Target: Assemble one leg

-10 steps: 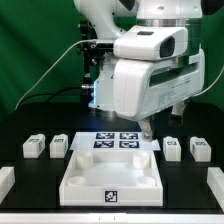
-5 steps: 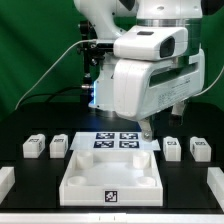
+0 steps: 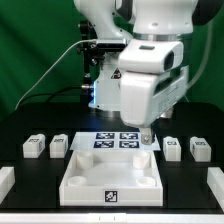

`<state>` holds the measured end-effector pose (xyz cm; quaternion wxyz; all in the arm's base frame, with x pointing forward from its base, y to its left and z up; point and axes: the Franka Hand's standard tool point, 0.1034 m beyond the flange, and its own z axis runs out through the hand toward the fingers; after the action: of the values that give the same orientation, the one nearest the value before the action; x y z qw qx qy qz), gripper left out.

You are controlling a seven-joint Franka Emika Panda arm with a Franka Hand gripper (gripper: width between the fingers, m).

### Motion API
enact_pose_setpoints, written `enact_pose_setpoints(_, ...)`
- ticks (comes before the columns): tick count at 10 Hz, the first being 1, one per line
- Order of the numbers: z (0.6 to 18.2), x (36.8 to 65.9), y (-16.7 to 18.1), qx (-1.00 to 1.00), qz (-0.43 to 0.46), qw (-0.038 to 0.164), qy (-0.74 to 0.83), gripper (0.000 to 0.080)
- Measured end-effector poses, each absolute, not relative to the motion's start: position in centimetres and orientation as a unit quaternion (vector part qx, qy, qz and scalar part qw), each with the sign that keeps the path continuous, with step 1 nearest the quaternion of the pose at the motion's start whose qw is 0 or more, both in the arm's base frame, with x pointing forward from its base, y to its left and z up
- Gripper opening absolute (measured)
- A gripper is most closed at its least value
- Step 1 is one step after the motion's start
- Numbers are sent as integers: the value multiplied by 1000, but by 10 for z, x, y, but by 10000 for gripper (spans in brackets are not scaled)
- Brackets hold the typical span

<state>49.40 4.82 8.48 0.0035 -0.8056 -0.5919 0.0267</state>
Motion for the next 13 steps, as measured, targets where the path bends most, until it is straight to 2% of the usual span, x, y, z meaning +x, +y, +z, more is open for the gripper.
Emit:
enact_pose_setpoints(2, 58, 444, 18, -729, 24, 10, -684, 650)
enact_pose_setpoints(3, 47, 431, 2, -692, 21, 14, -721, 650)
enact_pose_setpoints(6, 15, 421, -20, -698, 22, 26, -715, 650)
enact_pose_setpoints(7, 10, 422, -21, -704, 23, 29, -709, 650)
enact_pose_setpoints(8, 8, 423, -21, -708, 24, 29, -705, 525)
enact_pose_setpoints(9, 8, 423, -21, -708, 24, 29, -705, 525)
enact_pose_setpoints(11, 8, 422, -21, -708, 24, 30, -705, 238)
enact_pose_setpoints(12, 7, 422, -21, -708, 24, 30, -705, 238)
enact_pose_setpoints(13, 8, 423, -21, -708, 23, 29, -705, 63)
